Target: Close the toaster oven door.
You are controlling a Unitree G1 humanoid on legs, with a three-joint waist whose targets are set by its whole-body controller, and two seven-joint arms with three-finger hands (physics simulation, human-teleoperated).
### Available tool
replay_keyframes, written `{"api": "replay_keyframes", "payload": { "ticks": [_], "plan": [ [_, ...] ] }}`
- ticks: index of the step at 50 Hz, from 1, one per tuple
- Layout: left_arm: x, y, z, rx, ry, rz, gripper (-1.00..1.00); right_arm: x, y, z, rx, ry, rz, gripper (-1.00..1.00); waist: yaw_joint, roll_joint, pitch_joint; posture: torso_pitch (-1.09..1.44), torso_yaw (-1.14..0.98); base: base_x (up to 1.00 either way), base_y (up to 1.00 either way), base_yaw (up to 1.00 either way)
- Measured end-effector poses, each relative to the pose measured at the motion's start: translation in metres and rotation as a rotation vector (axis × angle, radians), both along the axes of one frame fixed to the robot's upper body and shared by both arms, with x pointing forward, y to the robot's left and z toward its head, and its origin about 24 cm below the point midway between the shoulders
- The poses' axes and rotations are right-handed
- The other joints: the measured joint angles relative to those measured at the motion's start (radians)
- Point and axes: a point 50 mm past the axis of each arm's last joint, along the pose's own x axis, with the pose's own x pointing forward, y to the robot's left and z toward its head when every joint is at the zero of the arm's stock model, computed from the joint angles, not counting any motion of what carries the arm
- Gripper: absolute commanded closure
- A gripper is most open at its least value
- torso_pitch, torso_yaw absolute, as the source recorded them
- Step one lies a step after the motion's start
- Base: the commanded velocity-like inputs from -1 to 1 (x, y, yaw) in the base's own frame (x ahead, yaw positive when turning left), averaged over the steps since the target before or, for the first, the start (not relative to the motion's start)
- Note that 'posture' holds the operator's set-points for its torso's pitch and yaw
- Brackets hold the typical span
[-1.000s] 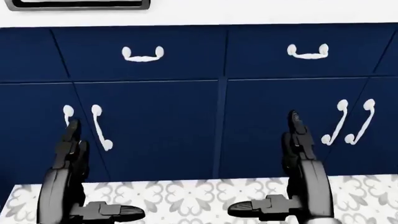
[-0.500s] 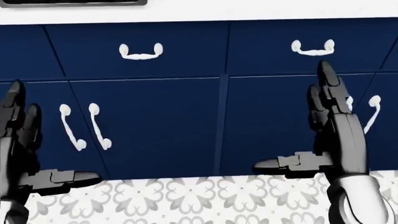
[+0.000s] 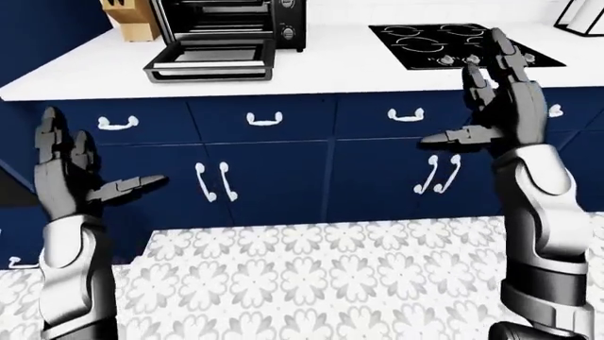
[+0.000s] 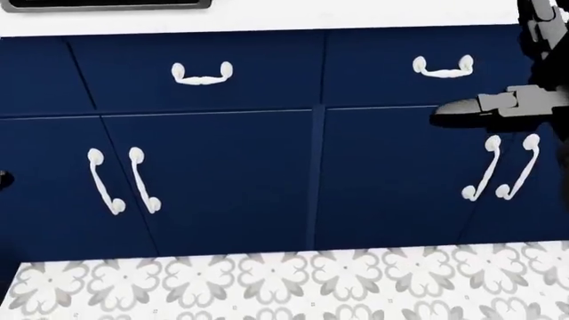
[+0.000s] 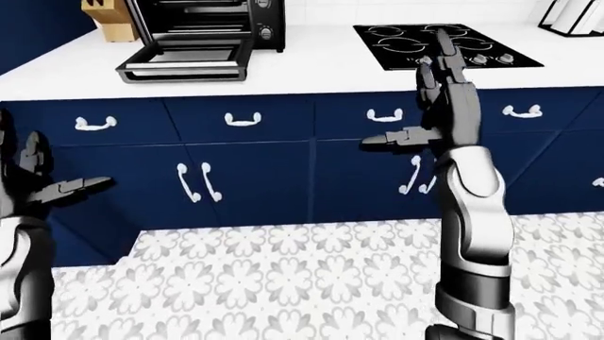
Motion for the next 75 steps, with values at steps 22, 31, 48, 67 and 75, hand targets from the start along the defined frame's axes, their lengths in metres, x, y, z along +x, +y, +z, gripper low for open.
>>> {"api": "replay_keyframes", "payload": {
  "ticks": [22, 31, 48, 67, 75],
  "plan": [
    [-0.029, 0.042, 0.071, 0.049, -0.199, 0.124, -1.00, -0.003, -0.006, 0.032, -0.024, -0.074, -0.005, -1.00, 0.001, 0.016, 0.009, 0.00, 0.00, 0.00, 0.00, 0.00],
    [-0.033, 0.043, 0.077, 0.051, -0.225, 0.133, -1.00, -0.004, -0.004, 0.036, -0.024, -0.086, 0.007, -1.00, 0.000, 0.014, 0.012, 0.00, 0.00, 0.02, 0.00, 0.00],
    [-0.036, 0.047, 0.081, 0.051, -0.239, 0.150, -1.00, -0.012, -0.005, 0.048, -0.017, -0.118, 0.018, -1.00, -0.012, 0.038, 0.004, 0.00, 0.00, 0.05, 0.07, 0.00],
    [-0.034, 0.046, 0.077, 0.050, -0.225, 0.150, -1.00, -0.011, -0.004, 0.049, -0.028, -0.117, 0.033, -1.00, -0.004, -0.014, 0.021, 0.00, 0.00, 0.09, 0.17, 0.00],
    [-0.036, 0.046, 0.081, 0.057, -0.231, 0.151, -1.00, -0.012, -0.006, 0.051, -0.028, -0.119, 0.027, -1.00, -0.011, 0.013, 0.019, 0.00, 0.00, 0.09, 0.21, 0.00]
  ]
}}
